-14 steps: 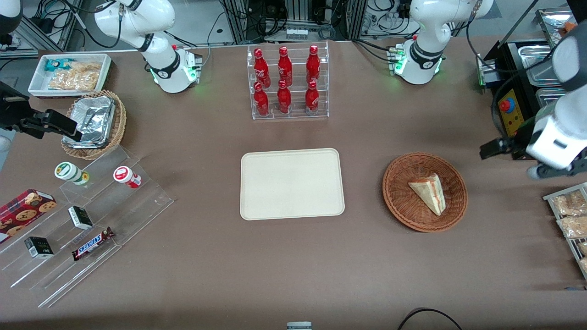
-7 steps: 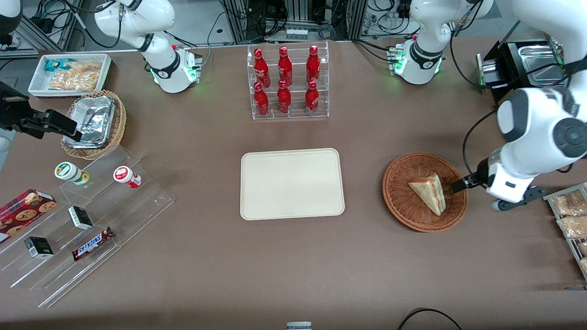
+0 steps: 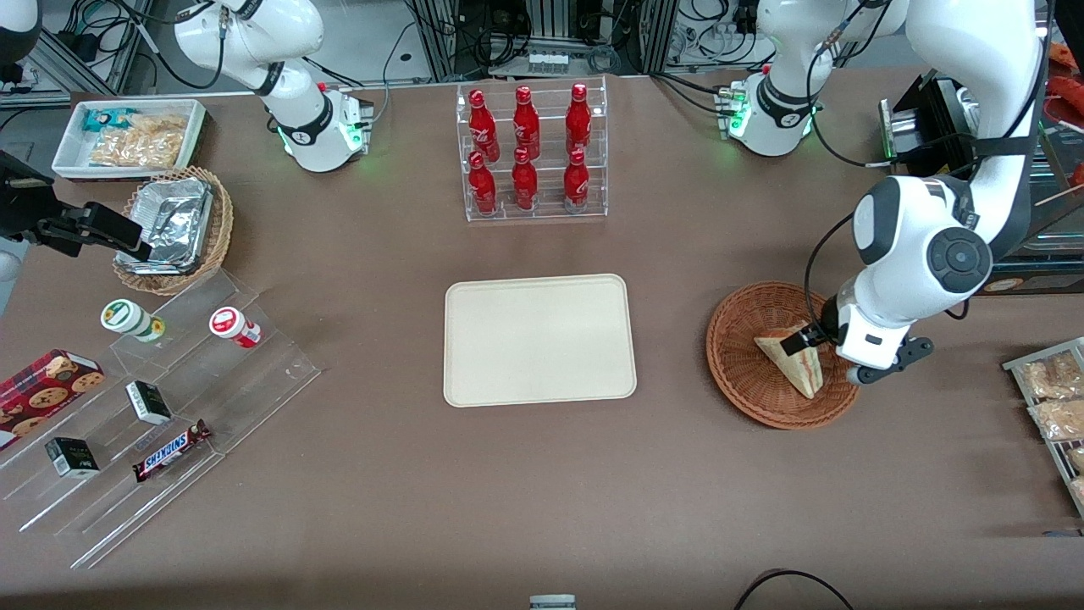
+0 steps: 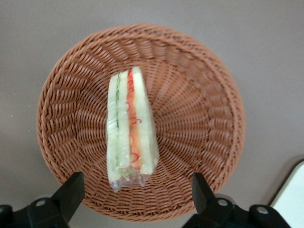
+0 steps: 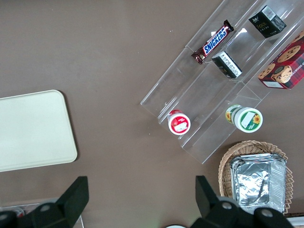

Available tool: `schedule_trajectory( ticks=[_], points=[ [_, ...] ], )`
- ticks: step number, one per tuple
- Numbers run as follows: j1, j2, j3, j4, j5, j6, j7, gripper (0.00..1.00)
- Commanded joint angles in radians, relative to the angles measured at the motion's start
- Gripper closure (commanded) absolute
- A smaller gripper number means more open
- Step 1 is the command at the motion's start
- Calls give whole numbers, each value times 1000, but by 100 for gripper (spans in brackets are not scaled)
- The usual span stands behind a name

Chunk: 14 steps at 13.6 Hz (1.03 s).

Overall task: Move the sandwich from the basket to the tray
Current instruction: 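Lower the open left gripper around the sandwich and close it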

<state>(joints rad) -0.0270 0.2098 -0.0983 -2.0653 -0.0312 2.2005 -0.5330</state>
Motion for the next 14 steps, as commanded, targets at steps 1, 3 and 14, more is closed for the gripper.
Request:
schedule_trajectory(
  ticks=[1, 3, 14],
  points=[
    [9, -50, 3, -130, -3, 112, 1, 0],
    [9, -50, 5, -174, -4, 174, -2, 0],
    [9, 52, 3, -154, -12, 298, -12, 89]
  ],
)
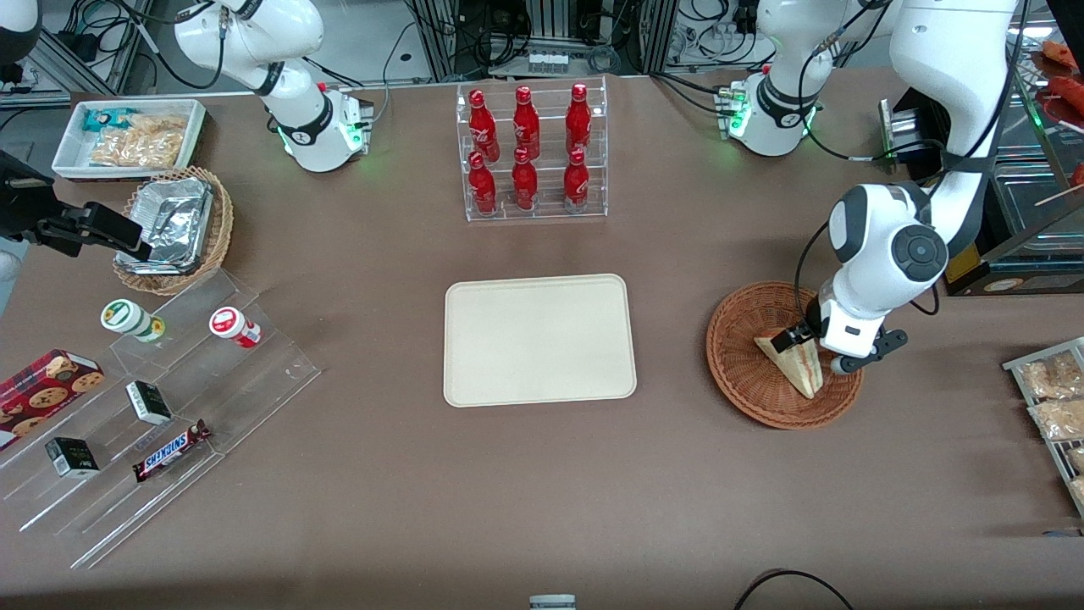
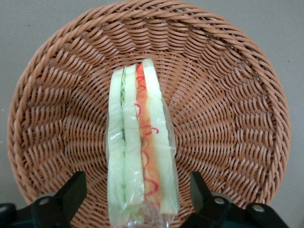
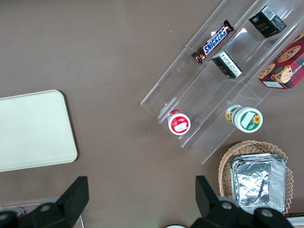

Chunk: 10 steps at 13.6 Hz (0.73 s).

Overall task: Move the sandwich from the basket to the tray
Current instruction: 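Lower the open left gripper around the sandwich and close it, then lift the held sandwich up out of the basket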

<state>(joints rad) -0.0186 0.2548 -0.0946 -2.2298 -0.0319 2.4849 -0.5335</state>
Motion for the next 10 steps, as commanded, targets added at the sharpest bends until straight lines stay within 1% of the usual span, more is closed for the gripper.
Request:
schedule_trajectory(
  ticks=[1, 3, 5, 9, 10],
  points=[
    [0, 12, -1, 15, -13, 12, -14, 96],
    [-1, 6, -1, 39, -13, -3, -16, 97],
    [-1, -21, -1, 77, -13, -81, -13, 98],
    [-10, -77, -5, 293, -5, -453, 3, 97],
    [-14, -81, -23, 355, -5, -518, 0, 97]
  ],
)
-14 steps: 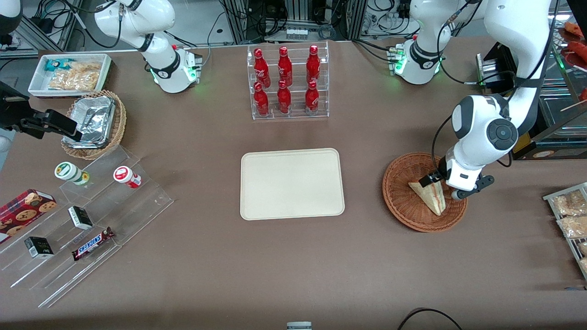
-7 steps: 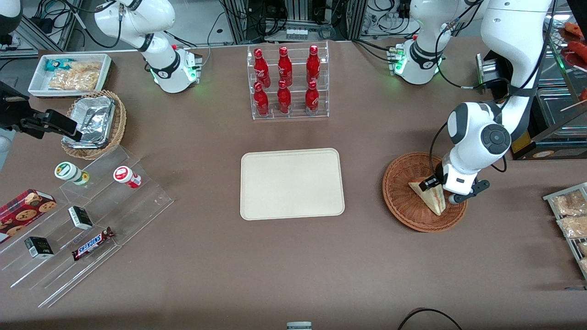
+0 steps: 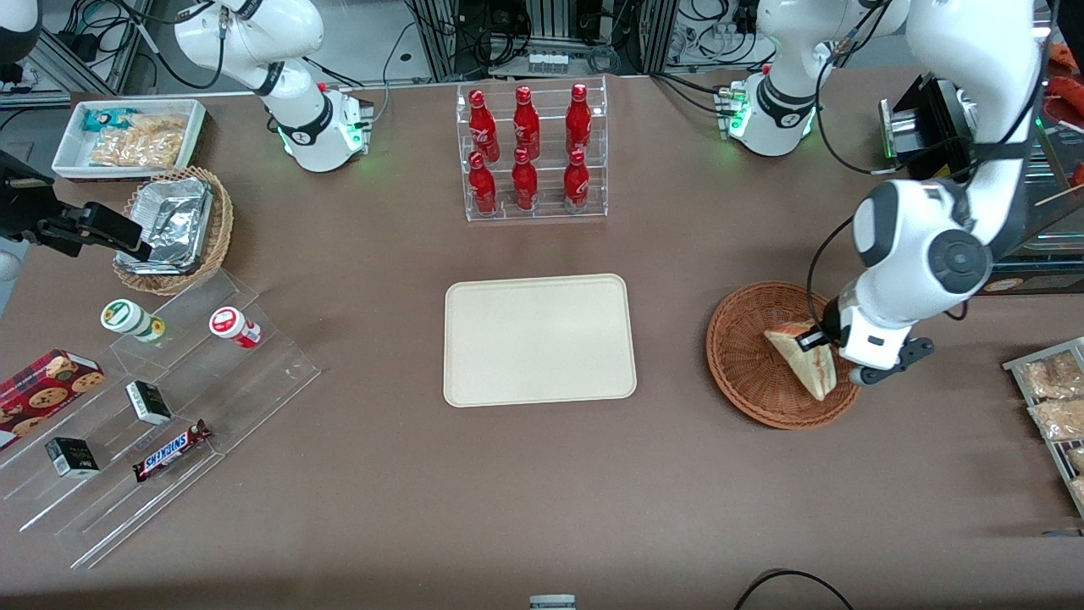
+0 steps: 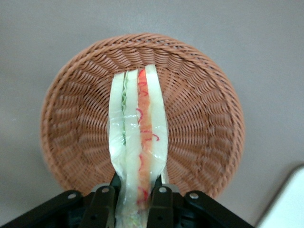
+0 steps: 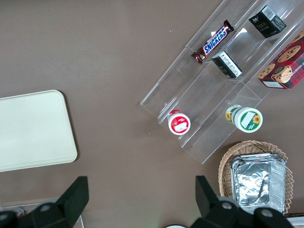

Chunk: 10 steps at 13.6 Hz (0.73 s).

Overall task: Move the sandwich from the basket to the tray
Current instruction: 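Lift the held sandwich up out of the basket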

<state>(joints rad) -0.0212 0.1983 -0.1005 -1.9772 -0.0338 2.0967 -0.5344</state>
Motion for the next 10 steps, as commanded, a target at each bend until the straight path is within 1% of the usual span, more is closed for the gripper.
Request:
schedule_trajectory(
  ticks=[1, 2, 4, 7, 9, 10],
  points=[
    [-19, -17, -40, 163, -3, -183, -10, 96],
    [-29, -10, -62, 204, -5, -229, -25, 96],
    [-89, -5, -84, 235, -2, -250, -85, 96],
    [-224, 7, -84, 245, 3, -247, -157, 96],
    [-302, 23, -84, 255, 3, -245, -165, 95],
    [-346, 50, -84, 265, 5, -241, -173, 95]
  ],
)
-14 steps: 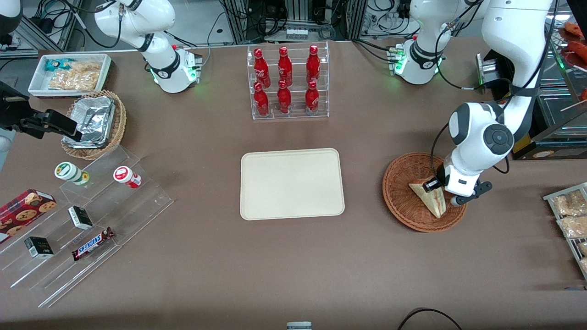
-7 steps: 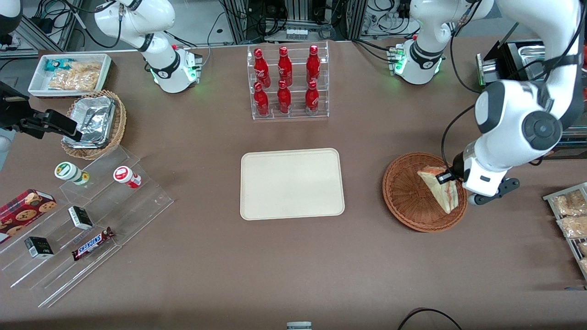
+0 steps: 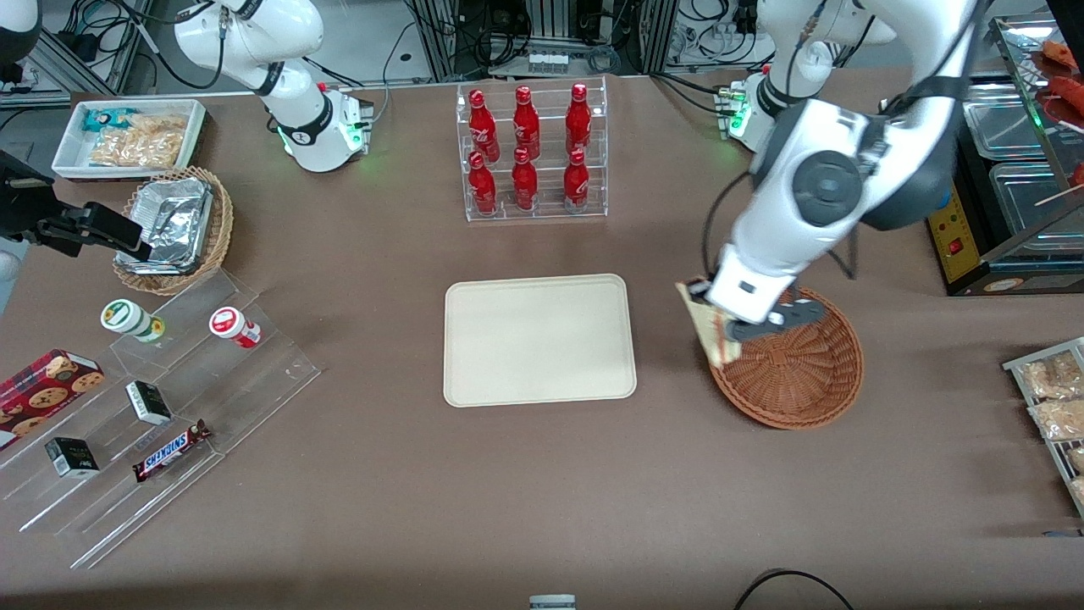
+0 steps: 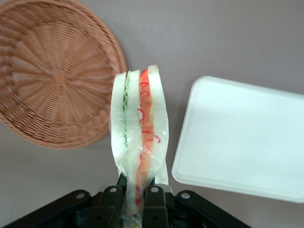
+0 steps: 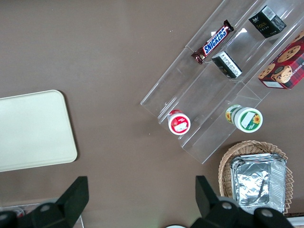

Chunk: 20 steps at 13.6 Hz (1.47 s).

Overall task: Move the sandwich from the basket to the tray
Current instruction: 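Carry the sandwich over the cream tray and lower it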

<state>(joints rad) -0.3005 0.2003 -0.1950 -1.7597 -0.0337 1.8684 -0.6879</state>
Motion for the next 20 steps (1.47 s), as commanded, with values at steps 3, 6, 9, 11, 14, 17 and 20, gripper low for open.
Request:
schedule_trajectory(
  ticks=[3, 6, 9, 11, 14, 17, 20],
  points=[
    [-188, 190, 11, 172, 56, -12, -126, 93],
    [-270, 344, 11, 284, 126, 14, -173, 93],
    [-311, 428, 9, 302, 124, 174, -173, 93],
    [-357, 471, 11, 302, 127, 257, -179, 93],
    [-374, 510, 11, 304, 127, 337, -185, 93],
    [-390, 550, 11, 321, 130, 359, -185, 92],
    [-391, 564, 11, 319, 129, 365, -185, 57]
  ],
)
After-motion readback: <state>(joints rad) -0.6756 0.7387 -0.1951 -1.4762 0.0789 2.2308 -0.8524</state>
